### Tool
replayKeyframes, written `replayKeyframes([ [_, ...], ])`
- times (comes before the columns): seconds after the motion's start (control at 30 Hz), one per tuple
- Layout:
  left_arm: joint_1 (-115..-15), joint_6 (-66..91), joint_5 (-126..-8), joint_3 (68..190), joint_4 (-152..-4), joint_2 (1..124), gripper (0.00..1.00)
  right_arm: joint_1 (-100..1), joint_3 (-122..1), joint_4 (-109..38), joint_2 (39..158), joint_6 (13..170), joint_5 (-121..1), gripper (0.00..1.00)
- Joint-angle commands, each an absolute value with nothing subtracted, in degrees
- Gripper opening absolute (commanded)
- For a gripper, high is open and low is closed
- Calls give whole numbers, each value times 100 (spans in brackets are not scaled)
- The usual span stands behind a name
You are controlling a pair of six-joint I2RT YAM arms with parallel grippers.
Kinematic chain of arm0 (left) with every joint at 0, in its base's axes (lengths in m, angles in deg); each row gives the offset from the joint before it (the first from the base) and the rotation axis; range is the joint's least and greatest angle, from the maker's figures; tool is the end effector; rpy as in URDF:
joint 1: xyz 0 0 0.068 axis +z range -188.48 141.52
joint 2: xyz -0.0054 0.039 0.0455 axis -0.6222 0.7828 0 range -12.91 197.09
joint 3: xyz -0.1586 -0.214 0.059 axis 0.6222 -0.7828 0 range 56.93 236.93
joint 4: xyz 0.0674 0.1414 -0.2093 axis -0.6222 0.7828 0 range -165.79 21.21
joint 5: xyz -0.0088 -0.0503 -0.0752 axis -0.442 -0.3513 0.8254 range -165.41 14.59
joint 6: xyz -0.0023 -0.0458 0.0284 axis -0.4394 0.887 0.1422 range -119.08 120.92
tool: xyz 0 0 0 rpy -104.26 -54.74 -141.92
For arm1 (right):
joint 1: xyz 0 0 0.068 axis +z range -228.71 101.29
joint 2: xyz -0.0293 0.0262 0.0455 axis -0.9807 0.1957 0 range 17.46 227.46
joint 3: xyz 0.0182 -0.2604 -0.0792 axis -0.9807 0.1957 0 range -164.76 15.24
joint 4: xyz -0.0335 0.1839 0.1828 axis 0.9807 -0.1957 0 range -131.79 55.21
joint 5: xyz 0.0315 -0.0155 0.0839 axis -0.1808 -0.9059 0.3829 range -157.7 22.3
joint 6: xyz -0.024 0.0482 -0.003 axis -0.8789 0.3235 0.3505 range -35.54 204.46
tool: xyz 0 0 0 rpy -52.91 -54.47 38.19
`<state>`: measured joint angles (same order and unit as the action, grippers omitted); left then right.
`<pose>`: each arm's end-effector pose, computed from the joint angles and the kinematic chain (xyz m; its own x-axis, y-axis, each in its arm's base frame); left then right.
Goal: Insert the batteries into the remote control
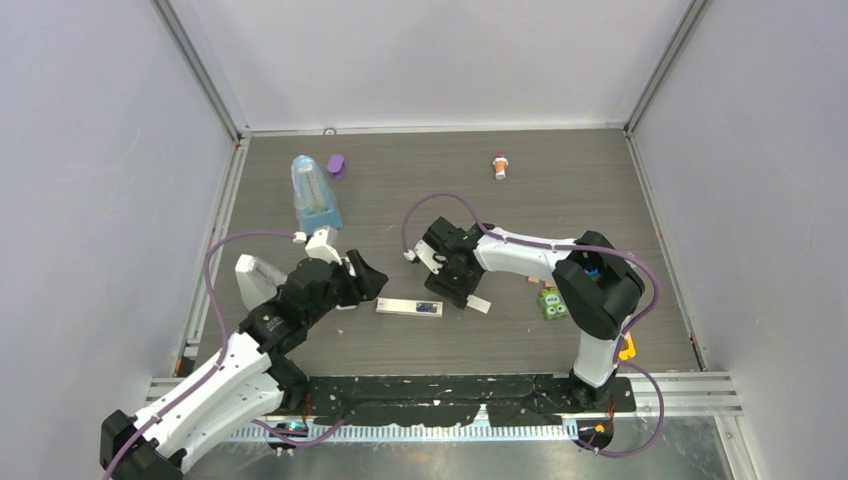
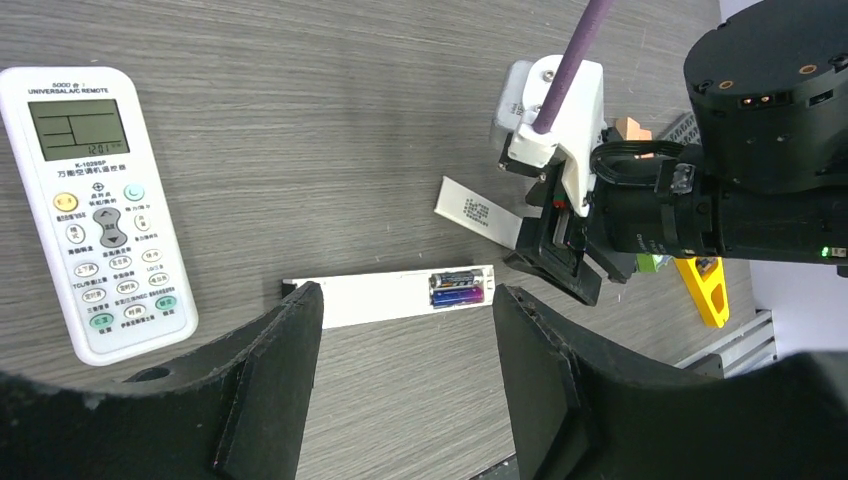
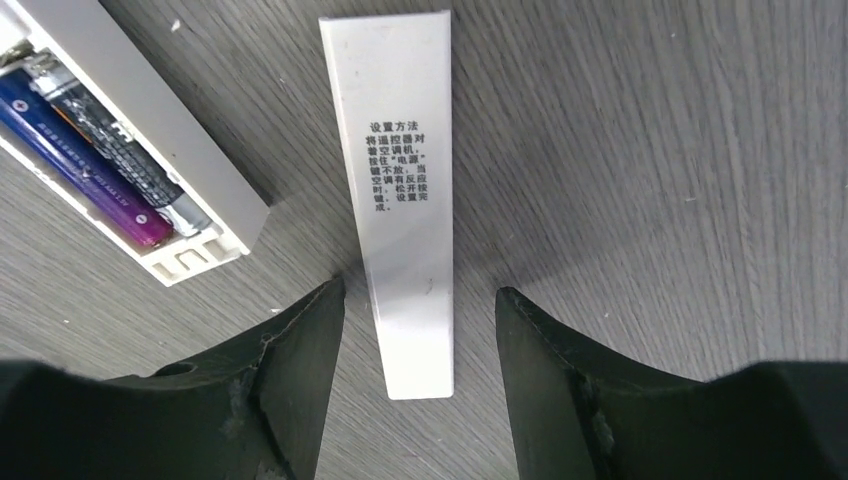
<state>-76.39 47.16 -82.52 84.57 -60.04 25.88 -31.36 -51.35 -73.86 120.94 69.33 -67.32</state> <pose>0.1318 -0.0972 0.2409 -0.6243 -0.4223 -0.6572 0.1037 0.7891 -0.6054 0.2302 0.2502 0.1647 -0.4421 -0.8654 -0.2359 -0.8827 0.4665 -0.0571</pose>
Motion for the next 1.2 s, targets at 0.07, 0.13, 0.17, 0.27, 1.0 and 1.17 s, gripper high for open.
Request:
replayKeyframes([
  [0.07, -7541, 4654, -8157, 8504, -6188, 2627, 64, -2934, -5512, -7563, 12409, 6896, -6853, 60],
  [0.13, -7502, 4653, -8133, 8483, -6197, 2624, 64, -2899, -5529, -7576, 12491, 6913, -6947, 56],
  [0.17, -7480, 4652, -8123, 8483, -6199, 2624, 64, -2902, -5532, -7577, 12531, 6934, -6948, 53],
  [0.27, -7441, 4645, -8074, 8478, -6199, 2612, 64, -2906, -5540, -7599, 12600, 6940, -6952, 38],
  [1.0, -7339, 4546, -7613, 8578, -6476, 3120, 66, -3025, -5361, -7280, 11632, 7333, -7109, 60],
  [1.17, -7302, 4531, -7285, 8754, -6839, 3677, 67, -3228, -5005, -7030, 10973, 8436, -7703, 69],
])
